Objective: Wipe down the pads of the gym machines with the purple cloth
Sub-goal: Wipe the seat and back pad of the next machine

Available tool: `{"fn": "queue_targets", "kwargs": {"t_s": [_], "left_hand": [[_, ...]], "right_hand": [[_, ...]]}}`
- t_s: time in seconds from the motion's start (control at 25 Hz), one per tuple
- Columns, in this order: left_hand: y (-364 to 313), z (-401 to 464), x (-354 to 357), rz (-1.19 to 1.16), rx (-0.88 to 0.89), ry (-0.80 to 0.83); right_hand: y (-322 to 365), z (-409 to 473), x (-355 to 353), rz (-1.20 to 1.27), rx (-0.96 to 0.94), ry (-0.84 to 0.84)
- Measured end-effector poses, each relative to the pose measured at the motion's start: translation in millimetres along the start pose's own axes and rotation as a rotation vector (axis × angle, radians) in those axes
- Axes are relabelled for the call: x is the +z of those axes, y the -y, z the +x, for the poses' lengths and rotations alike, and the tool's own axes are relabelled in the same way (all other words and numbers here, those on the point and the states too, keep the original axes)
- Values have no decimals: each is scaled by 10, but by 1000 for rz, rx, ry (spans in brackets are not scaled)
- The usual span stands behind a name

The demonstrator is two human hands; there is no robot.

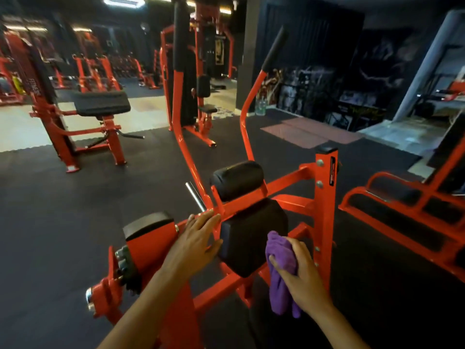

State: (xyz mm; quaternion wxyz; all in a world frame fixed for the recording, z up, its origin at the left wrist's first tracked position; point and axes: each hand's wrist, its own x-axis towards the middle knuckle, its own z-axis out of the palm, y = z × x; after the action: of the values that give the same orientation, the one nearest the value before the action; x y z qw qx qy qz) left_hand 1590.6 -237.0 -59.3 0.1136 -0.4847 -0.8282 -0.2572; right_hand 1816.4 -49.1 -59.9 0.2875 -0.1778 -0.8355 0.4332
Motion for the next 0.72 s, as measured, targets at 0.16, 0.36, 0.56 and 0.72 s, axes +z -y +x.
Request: {"fn": "queue_targets", "kwargs": {"t_s": [0.16, 0.36, 0.56, 0.72], "left_hand": [[42, 161, 99, 7, -32, -52], [205, 644, 416, -31, -136, -102], [509, 1340, 720, -63, -237, -209], [686, 2052, 1067, -180, -329, -270]], "right_hand": [[44, 416, 0, -67, -88, -43], [-32, 1362, 34, -76, -177, -49], [-360, 2623, 229, -88, -216, -52], [-669, 3680, 432, -210, -331, 12]]}}
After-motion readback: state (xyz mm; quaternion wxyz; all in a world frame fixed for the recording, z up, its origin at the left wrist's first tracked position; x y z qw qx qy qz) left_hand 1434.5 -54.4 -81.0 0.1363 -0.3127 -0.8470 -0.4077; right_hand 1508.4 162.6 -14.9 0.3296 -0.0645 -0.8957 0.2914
